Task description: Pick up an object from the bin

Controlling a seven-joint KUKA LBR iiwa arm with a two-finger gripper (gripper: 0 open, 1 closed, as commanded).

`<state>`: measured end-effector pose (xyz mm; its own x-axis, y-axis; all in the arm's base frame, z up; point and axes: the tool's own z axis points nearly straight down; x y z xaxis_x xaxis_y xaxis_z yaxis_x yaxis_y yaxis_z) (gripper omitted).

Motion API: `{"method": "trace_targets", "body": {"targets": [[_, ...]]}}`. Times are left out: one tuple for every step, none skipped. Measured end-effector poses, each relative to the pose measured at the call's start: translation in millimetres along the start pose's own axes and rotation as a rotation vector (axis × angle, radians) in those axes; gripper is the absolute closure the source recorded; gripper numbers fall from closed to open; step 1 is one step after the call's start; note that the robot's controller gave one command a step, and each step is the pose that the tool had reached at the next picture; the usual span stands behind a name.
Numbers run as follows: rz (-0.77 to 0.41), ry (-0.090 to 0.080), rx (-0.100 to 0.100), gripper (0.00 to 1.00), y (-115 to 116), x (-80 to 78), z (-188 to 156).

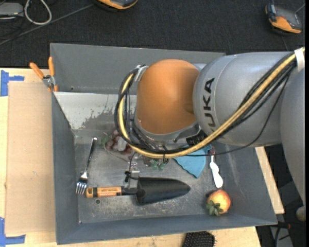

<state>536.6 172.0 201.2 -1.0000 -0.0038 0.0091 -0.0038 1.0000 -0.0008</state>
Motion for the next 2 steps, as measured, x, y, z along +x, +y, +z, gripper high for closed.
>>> {"method": "trace_targets", "body": {"targets": [[0.005, -0.008, -0.001, 0.0, -1.0, -1.8, -4.5], [-0.119, -0.007, -0.001, 0.0, -36.6, 0.1, 9.3]]}}
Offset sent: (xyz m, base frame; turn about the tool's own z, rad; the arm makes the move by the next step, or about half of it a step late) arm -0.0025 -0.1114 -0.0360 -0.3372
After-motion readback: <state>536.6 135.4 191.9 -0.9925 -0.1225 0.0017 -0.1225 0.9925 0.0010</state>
